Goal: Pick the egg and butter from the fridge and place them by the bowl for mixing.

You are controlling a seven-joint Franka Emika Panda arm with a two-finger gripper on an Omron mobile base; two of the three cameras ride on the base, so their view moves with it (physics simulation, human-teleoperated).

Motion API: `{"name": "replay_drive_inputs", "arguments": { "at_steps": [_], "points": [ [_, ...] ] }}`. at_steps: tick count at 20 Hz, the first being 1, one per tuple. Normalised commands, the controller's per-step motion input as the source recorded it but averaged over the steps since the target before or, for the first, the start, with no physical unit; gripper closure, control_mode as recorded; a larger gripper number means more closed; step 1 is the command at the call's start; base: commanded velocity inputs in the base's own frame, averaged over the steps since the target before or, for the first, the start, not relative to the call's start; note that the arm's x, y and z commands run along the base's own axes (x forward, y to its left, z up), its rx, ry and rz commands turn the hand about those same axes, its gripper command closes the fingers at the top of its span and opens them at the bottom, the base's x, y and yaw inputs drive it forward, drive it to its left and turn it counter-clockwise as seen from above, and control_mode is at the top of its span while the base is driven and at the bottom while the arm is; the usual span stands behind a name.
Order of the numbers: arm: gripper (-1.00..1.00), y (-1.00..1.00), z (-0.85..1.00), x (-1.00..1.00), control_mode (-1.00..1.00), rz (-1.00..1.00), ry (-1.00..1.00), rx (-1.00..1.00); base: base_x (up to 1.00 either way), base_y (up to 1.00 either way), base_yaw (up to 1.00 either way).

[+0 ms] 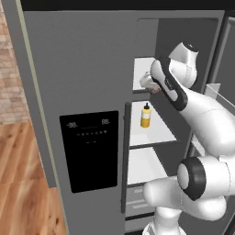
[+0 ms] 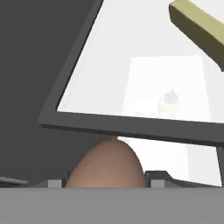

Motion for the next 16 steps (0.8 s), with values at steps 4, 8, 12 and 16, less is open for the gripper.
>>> {"name": "replay_drive_inputs", "arguments": {
  "at_steps": [4,8,12,16],
  "points": [
    [1.00,0.08,0.17,-0.82,-1.00,0.01,0.00,0.00,0.00,0.00,0.00],
    [1.00,0.15,0.09,-0.74,-1.00,0.00,0.00,-0.01,0.00,0.00,0.00],
    [1.00,0.18,-0.02,-0.72,-1.00,0.00,0.00,-0.04,0.00,0.00,0.00],
    [1.00,0.14,-0.18,-0.61,-1.00,0.00,0.00,-0.10,0.00,0.00,0.00]
  ]
}}
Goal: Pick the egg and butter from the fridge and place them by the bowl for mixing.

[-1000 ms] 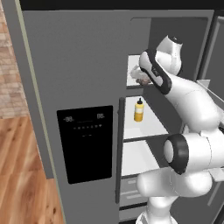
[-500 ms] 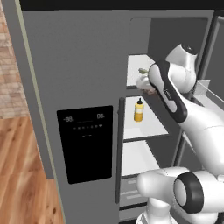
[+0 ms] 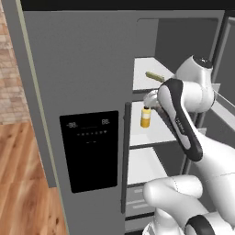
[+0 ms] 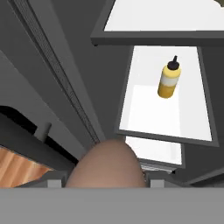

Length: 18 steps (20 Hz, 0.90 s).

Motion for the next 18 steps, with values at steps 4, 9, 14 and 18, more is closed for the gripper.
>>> {"name": "replay_drive_inputs", "arguments": {
  "at_steps": [4,9,14,18],
  "points": [
    [1.00,0.13,-0.17,-0.59,-1.00,0.00,0.00,-0.06,0.00,0.00,0.00],
    [1.00,0.16,-0.13,-0.37,-1.00,0.00,0.00,-0.03,0.00,0.00,0.00],
    [1.00,0.15,-0.10,-0.29,-1.00,0.00,0.02,-0.01,0.00,0.00,0.00],
    [1.00,0.19,-0.14,-0.29,-1.00,0.00,0.00,0.00,0.00,0.00,0.00]
  ]
}}
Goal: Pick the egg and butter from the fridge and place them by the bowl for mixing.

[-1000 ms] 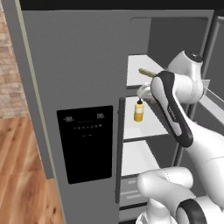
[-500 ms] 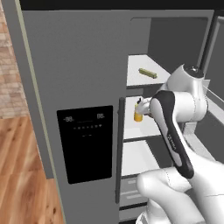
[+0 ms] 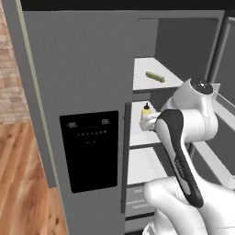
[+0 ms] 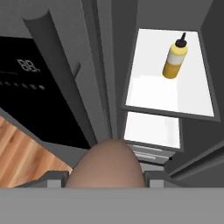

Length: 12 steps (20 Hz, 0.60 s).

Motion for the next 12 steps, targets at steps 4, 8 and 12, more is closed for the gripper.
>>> {"name": "replay_drive_inputs", "arguments": {
  "at_steps": [4,8,12],
  "points": [
    [1.00,0.19,-0.06,-0.19,-1.00,0.00,0.00,0.00,0.00,0.00,0.00],
    [1.00,0.08,-0.03,-0.18,-1.00,0.00,0.00,0.00,0.00,0.00,0.00],
    [1.00,0.00,-0.02,-0.12,-1.00,0.00,0.00,-0.02,0.00,0.00,0.00]
  ]
}}
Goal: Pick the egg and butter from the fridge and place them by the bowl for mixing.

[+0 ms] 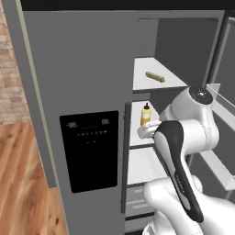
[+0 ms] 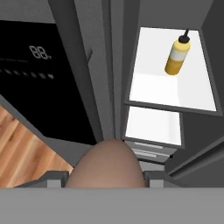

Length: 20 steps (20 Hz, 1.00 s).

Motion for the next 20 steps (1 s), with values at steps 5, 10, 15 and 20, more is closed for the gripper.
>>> {"name": "replay_drive_inputs", "arguments": {
  "at_steps": [5,10,15,20],
  "points": [
    [1.00,0.00,0.00,0.00,-1.00,0.00,0.00,0.00,0.00,0.00,0.00],
    [1.00,0.00,0.00,0.00,1.00,0.00,0.00,0.00,0.00,0.00,0.00],
    [1.00,0.00,0.00,0.00,1.00,0.00,0.00,0.00,-0.29,0.00,0.00],
    [1.00,0.00,0.00,0.00,1.00,0.00,0.00,0.00,-0.35,0.00,0.00]
  ]
}}
